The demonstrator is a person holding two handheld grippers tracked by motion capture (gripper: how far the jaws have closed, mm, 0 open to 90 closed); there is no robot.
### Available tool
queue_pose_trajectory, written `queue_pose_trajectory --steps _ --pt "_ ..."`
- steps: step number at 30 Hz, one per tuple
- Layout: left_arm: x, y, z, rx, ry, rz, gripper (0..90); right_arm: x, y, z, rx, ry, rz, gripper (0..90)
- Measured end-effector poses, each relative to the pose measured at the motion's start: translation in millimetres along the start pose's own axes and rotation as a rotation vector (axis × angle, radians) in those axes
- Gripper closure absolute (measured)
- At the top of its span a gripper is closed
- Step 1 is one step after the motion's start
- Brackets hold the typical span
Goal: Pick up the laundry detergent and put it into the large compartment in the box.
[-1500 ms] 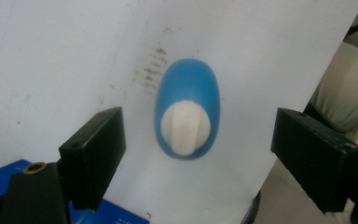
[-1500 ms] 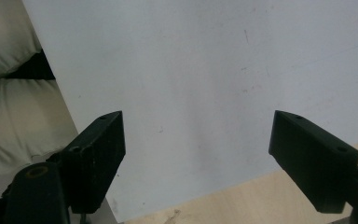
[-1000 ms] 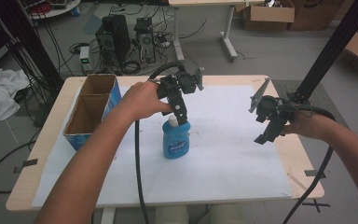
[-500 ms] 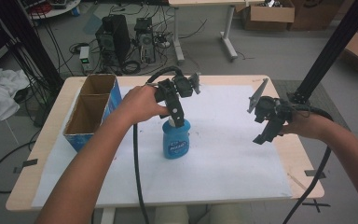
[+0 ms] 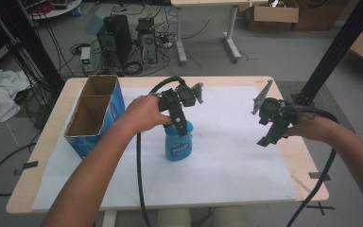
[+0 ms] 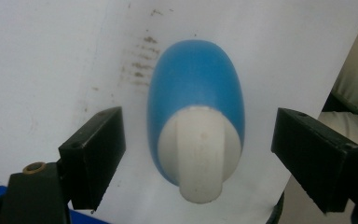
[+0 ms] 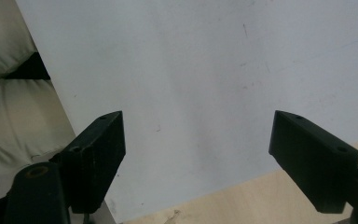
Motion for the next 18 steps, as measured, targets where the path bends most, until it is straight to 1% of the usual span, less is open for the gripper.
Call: queue_pose_trajectory --steps 3,5,6,7,8,9,10,11,12,18 --pt "-0.9 1.4 0.3 0.008 0.009 -0.008 18.2 -1.1 -0.1 1.0 0.002 0.0 0.001 18.4" --pt "-3.3 1.4 -1.3 -0.005 -0.005 -0.003 18.3 -2.4 -0.1 1.8 0.005 0.002 0.003 18.4" --pt "-5.1 1.6 -2.1 -0.005 -0.012 0.0 18.3 -2.4 -0.1 1.8 0.005 0.002 0.003 18.4" --pt "-7.5 2.6 -2.2 0.003 -0.009 -0.004 18.3 -3.0 0.2 1.7 0.007 0.002 0.003 18.3" --pt "-9.1 2.0 -3.1 -0.004 -0.02 0.001 18.3 -3.0 0.2 1.7 0.007 0.002 0.003 18.3" --pt "-11.6 2.2 -2.9 0.002 -0.014 0.001 18.4 -3.3 0.1 1.7 0.006 0.002 0.003 18.3" --pt "-13.7 1.6 -3.7 -0.002 -0.023 0.001 18.3 -3.6 0.0 1.7 0.007 0.003 0.004 18.4" --pt "-17.2 0.8 -4.2 -0.007 -0.032 0.012 18.6 -4.1 -0.4 1.3 0.002 0.001 0.007 18.4" --pt "-17.2 0.8 -4.2 -0.007 -0.032 0.012 18.3 -4.1 -0.4 1.3 0.002 0.001 0.007 18.4" --pt "-22.9 1.0 0.4 -0.015 -0.043 0.011 18.5 -4.7 0.0 2.3 0.002 0.008 0.007 18.3"
Point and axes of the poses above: each handheld gripper's, and its own axes: x roughly backward along the jaws, z roughly out of its top, y roughly to its right, the point moved 10 cm from there along -x, roughly forward along the jaws, and after that the axes turned 10 degrees about x, right-handed, at the moved point
